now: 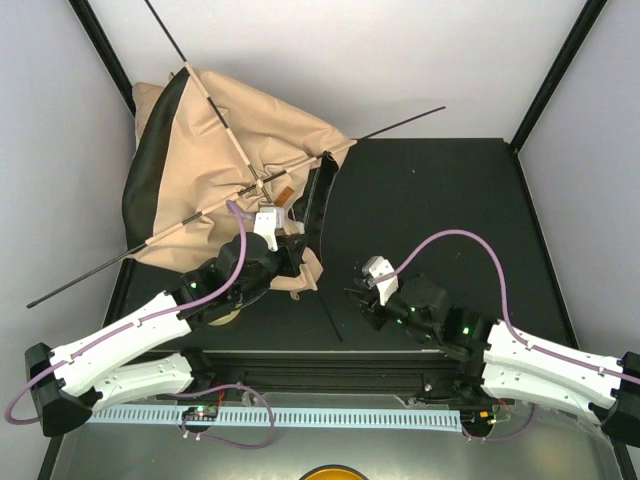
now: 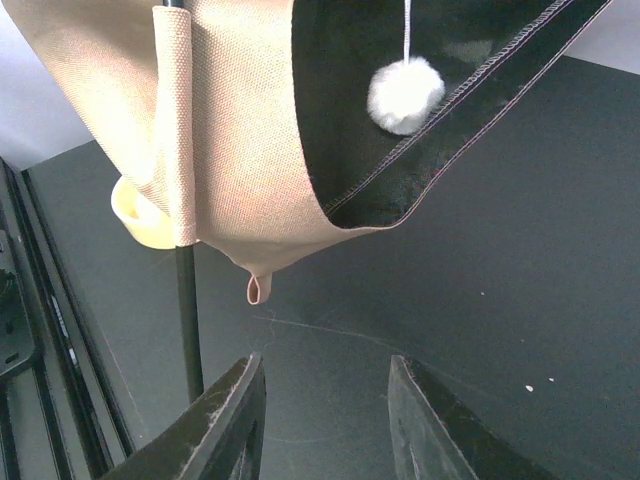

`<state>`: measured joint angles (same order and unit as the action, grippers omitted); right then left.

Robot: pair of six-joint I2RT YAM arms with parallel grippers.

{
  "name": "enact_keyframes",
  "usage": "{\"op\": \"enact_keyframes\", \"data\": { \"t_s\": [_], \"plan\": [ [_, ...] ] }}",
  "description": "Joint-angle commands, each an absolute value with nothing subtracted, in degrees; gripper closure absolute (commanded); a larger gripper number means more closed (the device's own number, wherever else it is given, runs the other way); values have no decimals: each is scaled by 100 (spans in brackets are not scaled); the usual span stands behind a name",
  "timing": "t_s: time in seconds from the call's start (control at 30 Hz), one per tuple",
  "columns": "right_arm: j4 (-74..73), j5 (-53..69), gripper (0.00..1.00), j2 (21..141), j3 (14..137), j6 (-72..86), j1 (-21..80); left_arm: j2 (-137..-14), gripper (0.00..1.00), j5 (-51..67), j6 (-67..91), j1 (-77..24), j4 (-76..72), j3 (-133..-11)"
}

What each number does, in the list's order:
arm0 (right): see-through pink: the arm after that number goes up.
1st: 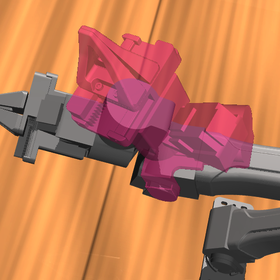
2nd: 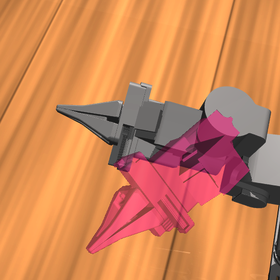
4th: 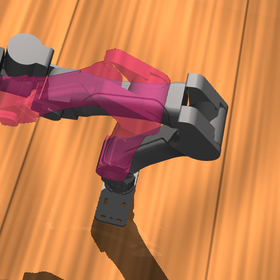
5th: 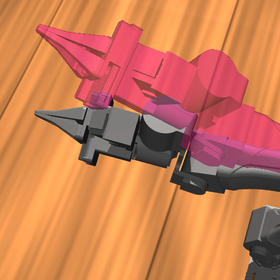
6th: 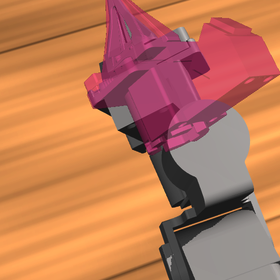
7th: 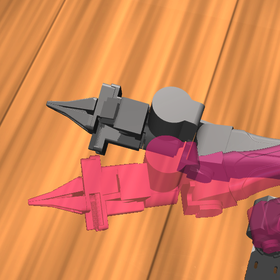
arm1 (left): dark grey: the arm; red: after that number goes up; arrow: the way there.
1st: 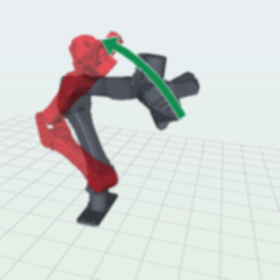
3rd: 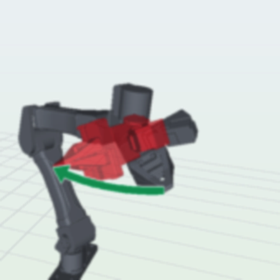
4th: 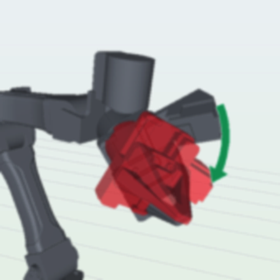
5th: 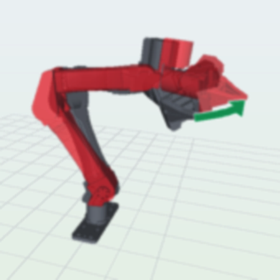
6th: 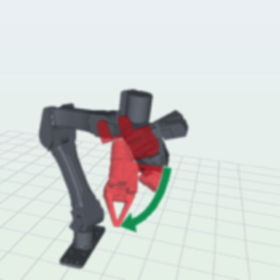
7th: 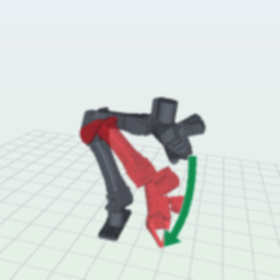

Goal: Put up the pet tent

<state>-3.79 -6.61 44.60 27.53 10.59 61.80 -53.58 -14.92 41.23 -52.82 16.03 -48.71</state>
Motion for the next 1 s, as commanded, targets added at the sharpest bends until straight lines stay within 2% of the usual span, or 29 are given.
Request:
{"op": "enact_keyframes", "data": {
  "t_s": [0.0,0.97],
  "plan": [
    [-168,-798,62,4463,2739,1055,6196,-5269,98,-1607,3747,-5326,1212,-5055],
    [30,-458,61,5197,2865,947,6191,-5089,98,-1499,2850,-5333,712,-4866]
  ]
}}
